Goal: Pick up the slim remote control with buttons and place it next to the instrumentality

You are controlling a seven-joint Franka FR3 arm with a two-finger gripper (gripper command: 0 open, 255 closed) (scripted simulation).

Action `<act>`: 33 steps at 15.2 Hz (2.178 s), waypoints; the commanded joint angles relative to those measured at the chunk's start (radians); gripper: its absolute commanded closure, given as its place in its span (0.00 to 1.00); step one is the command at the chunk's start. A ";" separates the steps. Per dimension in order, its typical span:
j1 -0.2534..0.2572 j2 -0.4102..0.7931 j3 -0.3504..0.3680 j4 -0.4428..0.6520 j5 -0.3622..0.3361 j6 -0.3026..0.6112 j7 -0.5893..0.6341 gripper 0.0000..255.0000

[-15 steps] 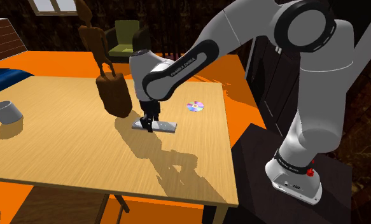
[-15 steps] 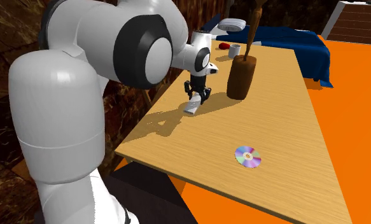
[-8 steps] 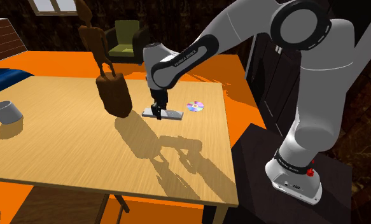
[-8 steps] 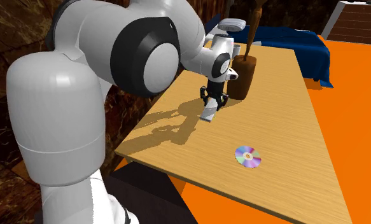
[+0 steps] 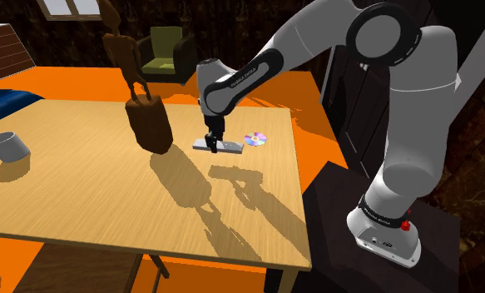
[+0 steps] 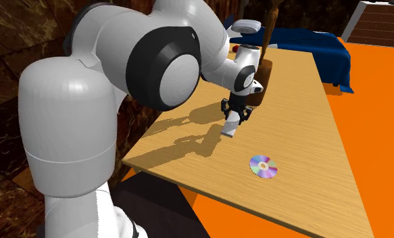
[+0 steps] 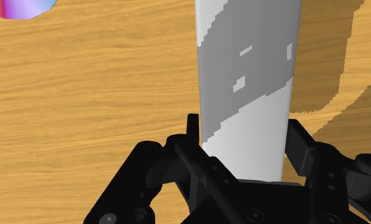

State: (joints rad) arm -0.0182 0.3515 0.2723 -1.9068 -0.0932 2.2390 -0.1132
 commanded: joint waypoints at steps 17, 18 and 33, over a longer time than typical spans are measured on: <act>0.012 0.091 -0.017 -0.026 -0.032 0.115 0.018 1.00; 0.012 0.091 -0.017 -0.026 -0.032 0.115 0.018 0.00; -0.001 0.013 -0.002 -0.002 -0.004 0.014 0.000 0.00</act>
State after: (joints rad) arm -0.0187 0.3647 0.2700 -1.9081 -0.0977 2.2538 -0.1134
